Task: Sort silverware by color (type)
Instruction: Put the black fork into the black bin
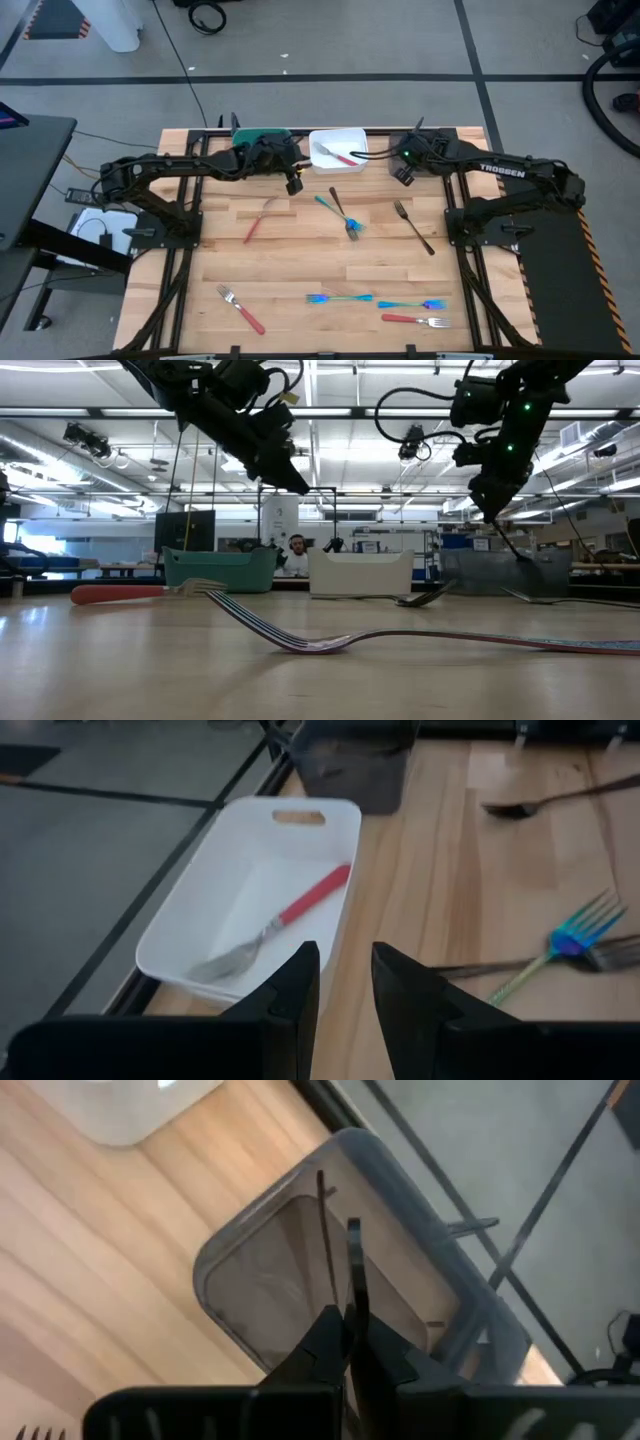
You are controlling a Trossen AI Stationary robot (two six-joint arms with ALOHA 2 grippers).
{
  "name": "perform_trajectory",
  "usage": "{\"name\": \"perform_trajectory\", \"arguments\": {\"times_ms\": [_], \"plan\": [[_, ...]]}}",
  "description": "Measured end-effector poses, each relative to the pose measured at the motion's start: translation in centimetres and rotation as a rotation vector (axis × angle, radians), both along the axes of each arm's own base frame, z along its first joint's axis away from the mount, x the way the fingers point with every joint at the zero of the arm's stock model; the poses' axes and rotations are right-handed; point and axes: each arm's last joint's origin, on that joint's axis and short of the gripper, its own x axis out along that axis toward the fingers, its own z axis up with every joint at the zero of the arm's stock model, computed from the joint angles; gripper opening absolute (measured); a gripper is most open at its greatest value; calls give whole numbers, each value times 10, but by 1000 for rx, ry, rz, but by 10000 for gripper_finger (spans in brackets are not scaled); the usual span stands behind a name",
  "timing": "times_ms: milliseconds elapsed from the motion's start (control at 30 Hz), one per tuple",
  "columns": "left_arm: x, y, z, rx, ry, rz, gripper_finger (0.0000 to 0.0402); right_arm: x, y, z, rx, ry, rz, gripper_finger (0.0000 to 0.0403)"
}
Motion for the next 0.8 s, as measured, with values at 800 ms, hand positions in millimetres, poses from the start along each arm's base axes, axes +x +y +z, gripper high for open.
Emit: {"name": "perform_trajectory", "arguments": {"times_ms": [800], "plan": [[-1,0,-2,-8,21,0,100,-5,-2,-1,5,43,-32,79]]}}
